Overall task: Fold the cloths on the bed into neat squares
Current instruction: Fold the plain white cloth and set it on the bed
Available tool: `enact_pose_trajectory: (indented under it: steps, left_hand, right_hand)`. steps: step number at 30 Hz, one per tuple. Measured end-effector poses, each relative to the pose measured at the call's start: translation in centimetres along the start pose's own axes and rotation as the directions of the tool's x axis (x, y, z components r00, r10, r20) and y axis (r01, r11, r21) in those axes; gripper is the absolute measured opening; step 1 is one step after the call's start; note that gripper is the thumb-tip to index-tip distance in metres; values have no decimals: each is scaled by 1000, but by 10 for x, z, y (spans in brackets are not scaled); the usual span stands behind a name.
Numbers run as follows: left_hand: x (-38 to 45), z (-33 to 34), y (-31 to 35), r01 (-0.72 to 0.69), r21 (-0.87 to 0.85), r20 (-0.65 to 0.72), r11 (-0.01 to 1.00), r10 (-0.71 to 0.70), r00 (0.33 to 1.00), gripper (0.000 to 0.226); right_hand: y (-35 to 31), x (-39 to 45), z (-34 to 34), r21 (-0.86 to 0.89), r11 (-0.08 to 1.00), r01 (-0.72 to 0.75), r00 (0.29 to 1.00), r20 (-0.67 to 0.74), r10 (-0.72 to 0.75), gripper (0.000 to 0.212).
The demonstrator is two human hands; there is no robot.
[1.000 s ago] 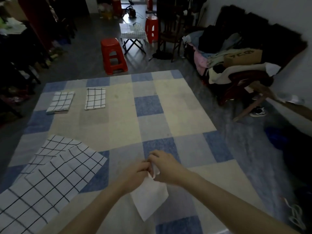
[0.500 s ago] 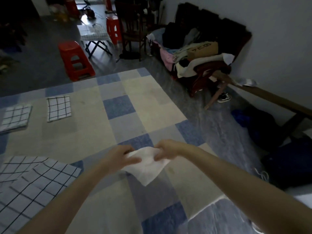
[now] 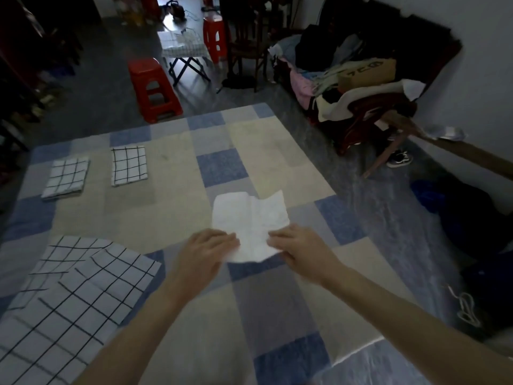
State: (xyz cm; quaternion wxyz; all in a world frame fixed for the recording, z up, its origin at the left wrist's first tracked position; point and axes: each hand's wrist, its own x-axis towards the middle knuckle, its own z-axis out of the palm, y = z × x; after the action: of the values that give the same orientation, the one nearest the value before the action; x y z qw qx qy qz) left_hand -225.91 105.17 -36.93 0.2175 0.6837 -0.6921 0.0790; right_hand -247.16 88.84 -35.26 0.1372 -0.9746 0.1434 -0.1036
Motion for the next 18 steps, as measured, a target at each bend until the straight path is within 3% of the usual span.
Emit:
enact_pose_trajectory:
  steps: [4, 7, 13, 18]
  left_hand:
    - [-52, 50, 18, -9, 12, 324, 1000, 5, 946, 55]
    - [-74, 59, 39, -8, 19, 437, 1000, -1, 899, 51]
    - [-114, 71, 58, 27, 88, 509, 996, -69, 858, 47]
    - [-112, 67, 64, 84, 39, 513, 996, -92, 853, 42]
  right_hand:
    - [3, -43, 50, -112, 994, -15, 959, 281, 46, 26]
    - [2, -67, 69, -139, 989, -43, 907, 410, 97, 30]
    - [-3, -88, 68, -124, 991, -40, 853, 512, 99, 30]
    - [-10, -86, 61, -92, 989, -116, 819, 554, 148, 34]
